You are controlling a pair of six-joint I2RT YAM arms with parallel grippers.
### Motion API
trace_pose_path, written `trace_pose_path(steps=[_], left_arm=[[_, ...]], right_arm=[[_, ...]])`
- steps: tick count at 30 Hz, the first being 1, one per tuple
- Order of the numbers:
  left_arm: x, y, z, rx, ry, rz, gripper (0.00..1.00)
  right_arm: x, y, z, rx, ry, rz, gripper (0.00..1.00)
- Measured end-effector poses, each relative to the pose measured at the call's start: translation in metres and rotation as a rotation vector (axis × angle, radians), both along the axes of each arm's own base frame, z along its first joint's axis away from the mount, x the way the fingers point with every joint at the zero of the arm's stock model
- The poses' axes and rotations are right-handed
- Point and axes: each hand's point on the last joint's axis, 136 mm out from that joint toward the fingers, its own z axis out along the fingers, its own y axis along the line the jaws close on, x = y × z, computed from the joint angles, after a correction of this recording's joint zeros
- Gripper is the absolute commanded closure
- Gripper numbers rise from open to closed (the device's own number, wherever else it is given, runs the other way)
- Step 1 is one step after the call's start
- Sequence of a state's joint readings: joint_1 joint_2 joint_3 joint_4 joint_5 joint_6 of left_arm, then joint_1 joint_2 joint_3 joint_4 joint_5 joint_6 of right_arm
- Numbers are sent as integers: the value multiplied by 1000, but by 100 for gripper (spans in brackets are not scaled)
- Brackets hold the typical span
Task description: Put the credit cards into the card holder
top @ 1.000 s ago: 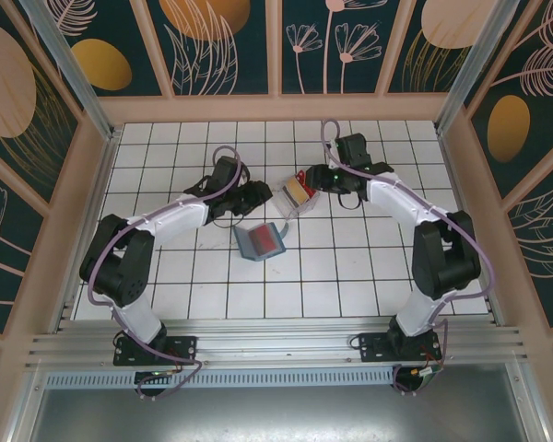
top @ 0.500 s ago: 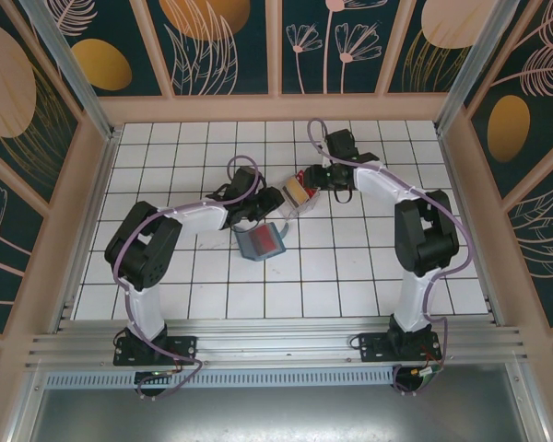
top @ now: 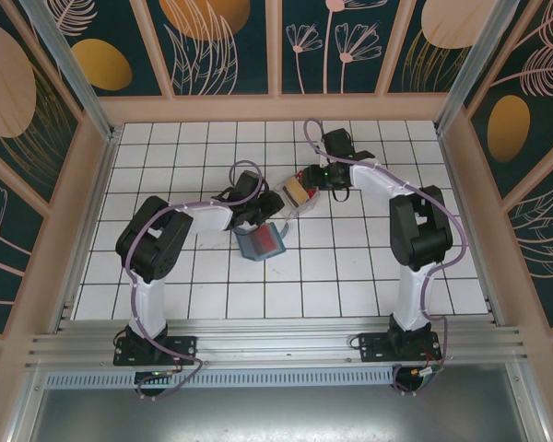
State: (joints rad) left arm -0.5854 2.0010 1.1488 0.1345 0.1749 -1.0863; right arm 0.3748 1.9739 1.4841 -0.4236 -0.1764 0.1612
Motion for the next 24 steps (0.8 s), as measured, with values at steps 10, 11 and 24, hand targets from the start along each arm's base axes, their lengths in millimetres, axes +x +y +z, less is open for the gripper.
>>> trace_pose_path(steps=[10,11,24], left_arm=[[13,-10,19,-25,-40,-2,47],[14,-11,21,-25,-43,-2,47],[22,-11,0,29,-4,15,53]], right_arm=[[-1,2,-10,-9,20,5,44],[-1,2,-11,-9,20,5,44],[-2,4,-11,-9,21,10,47]])
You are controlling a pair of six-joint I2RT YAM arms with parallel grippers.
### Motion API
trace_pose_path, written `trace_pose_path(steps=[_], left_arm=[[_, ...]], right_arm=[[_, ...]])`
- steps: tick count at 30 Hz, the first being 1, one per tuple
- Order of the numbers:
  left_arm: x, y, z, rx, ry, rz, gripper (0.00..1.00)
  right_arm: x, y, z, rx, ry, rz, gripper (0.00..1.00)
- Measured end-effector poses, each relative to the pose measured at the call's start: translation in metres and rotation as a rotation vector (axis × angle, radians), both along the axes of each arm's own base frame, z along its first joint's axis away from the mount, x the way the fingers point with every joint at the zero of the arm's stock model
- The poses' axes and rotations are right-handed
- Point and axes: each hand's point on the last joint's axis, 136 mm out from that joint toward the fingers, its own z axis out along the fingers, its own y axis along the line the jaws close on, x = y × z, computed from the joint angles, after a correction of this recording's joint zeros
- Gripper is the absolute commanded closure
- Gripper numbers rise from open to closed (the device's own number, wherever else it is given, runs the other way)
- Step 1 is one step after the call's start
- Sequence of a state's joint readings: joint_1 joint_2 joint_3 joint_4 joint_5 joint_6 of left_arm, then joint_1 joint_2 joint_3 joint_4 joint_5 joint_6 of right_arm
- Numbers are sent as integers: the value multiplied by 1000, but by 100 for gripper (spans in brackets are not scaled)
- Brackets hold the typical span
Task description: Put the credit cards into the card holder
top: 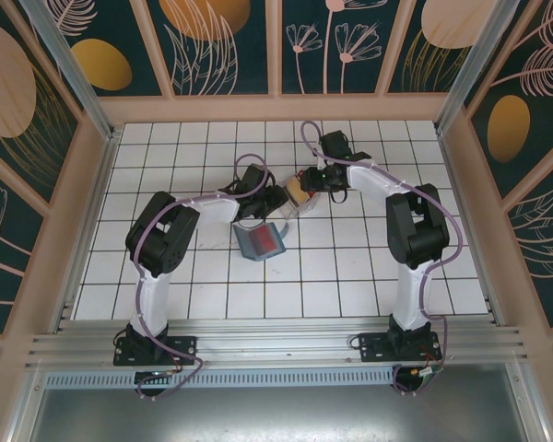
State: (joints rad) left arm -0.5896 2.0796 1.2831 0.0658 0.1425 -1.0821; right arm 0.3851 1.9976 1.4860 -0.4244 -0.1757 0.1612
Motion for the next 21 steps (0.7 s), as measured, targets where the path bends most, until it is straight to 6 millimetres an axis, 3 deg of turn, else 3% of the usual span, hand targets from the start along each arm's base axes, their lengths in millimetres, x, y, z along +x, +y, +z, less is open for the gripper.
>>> trace_pose_path(steps=[21], left_arm=[[1,0,-1,-1,-18,7,54]], right_arm=[[3,-7,-1,-35,-15,-24,48]])
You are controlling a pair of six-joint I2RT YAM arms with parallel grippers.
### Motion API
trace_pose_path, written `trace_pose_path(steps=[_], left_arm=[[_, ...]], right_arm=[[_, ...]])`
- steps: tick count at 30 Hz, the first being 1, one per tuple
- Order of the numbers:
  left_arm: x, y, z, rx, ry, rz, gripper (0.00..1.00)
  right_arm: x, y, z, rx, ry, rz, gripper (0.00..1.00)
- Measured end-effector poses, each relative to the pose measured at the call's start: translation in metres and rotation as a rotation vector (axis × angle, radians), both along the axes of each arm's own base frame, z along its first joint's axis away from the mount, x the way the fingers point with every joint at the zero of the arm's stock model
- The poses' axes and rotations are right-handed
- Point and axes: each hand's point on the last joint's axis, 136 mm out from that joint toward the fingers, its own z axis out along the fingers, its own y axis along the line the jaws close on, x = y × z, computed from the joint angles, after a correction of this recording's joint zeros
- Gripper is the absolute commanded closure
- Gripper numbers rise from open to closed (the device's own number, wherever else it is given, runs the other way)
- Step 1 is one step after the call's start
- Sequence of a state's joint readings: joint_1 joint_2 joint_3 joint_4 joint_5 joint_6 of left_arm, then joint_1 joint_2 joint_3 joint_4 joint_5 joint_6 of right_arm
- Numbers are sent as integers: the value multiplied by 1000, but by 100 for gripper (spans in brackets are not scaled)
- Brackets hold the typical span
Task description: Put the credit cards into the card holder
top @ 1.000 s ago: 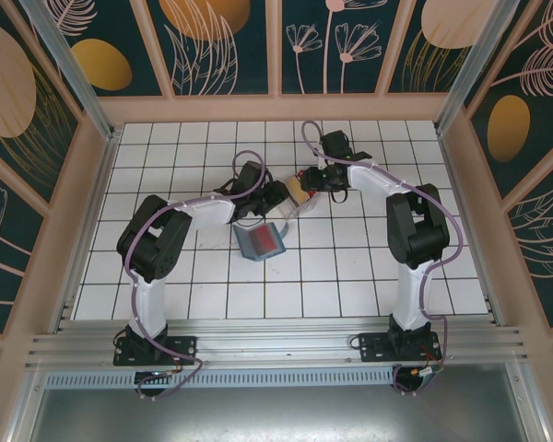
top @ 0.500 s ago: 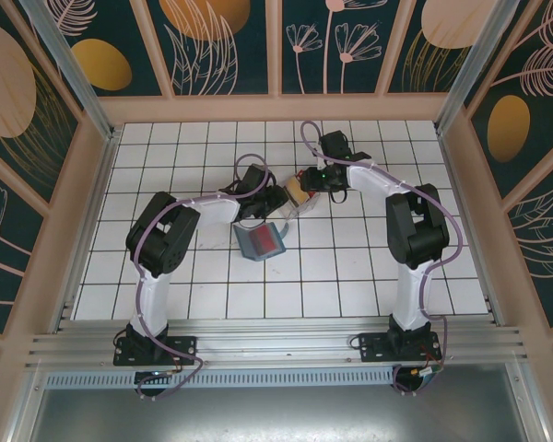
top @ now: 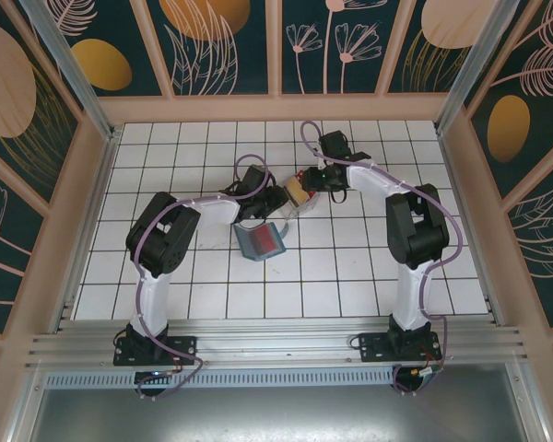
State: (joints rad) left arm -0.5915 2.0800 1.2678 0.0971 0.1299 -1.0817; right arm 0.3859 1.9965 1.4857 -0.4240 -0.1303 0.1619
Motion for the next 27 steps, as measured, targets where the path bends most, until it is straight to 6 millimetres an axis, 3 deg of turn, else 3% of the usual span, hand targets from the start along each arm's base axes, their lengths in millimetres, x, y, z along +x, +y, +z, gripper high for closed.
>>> trace_pose_path(steps=[16,23,27], left_arm=[[0,0,-1,-4,-6,0,54],[0,0,0,-5,-8,0,55],[0,0,0,-5,-8,0,55]], right_arm=[[2,-6,18,-5,-44,-18,54],[0,-2,19,12,-37,1,72],[0,0,19,21,-36,9,77]])
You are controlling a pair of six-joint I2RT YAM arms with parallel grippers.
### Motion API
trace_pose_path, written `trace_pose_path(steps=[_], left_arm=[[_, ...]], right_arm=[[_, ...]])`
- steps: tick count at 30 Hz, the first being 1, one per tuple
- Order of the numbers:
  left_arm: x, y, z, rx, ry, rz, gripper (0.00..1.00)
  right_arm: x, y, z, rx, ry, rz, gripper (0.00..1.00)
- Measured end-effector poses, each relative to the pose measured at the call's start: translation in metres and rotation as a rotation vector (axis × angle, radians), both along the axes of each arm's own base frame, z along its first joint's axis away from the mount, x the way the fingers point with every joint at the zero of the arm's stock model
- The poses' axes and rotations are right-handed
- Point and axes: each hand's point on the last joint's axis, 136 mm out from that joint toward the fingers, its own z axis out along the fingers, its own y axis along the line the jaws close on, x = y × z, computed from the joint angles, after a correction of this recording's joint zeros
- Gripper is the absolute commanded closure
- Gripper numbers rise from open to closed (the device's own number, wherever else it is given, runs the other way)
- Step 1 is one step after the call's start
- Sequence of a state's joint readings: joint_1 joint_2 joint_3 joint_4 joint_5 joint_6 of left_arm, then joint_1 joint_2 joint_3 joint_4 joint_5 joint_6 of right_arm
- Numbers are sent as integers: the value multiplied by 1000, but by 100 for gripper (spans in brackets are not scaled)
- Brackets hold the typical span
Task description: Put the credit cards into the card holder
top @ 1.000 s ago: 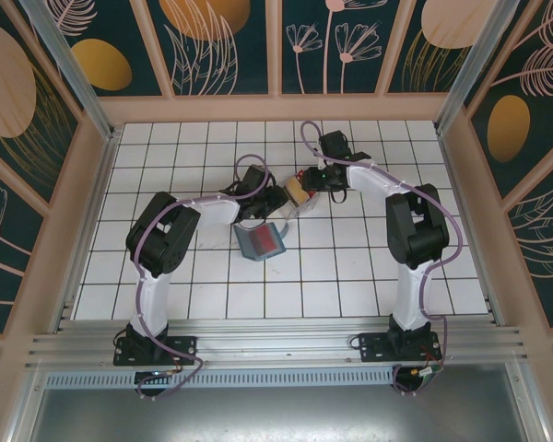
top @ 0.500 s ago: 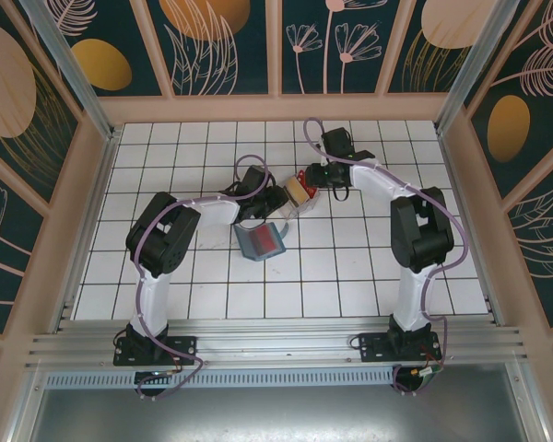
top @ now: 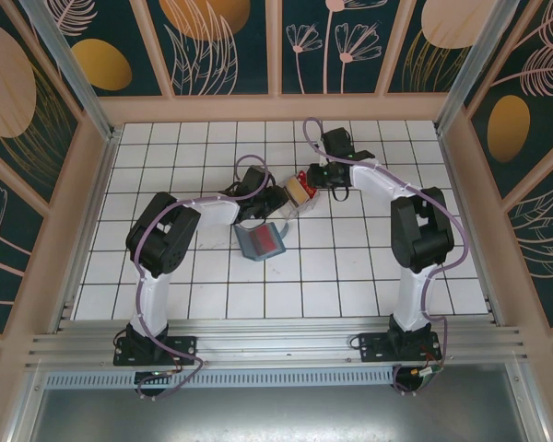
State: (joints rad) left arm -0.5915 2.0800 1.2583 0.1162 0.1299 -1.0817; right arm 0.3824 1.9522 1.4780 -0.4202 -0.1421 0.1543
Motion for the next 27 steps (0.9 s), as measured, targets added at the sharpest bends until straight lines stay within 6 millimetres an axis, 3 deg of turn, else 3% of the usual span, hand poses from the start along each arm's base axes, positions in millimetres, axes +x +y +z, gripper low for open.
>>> trace_pose_path(steps=[10,21,27], left_arm=[[0,0,0,0,-1,0,55],[0,0,0,0,-1,0,55],[0,0,0,2,-4,-5,54]], right_arm=[[-2,5,6,18,-5,18,96],[-5,7,13,31,-10,26,98],[-9,9,36,75,-33,39,98]])
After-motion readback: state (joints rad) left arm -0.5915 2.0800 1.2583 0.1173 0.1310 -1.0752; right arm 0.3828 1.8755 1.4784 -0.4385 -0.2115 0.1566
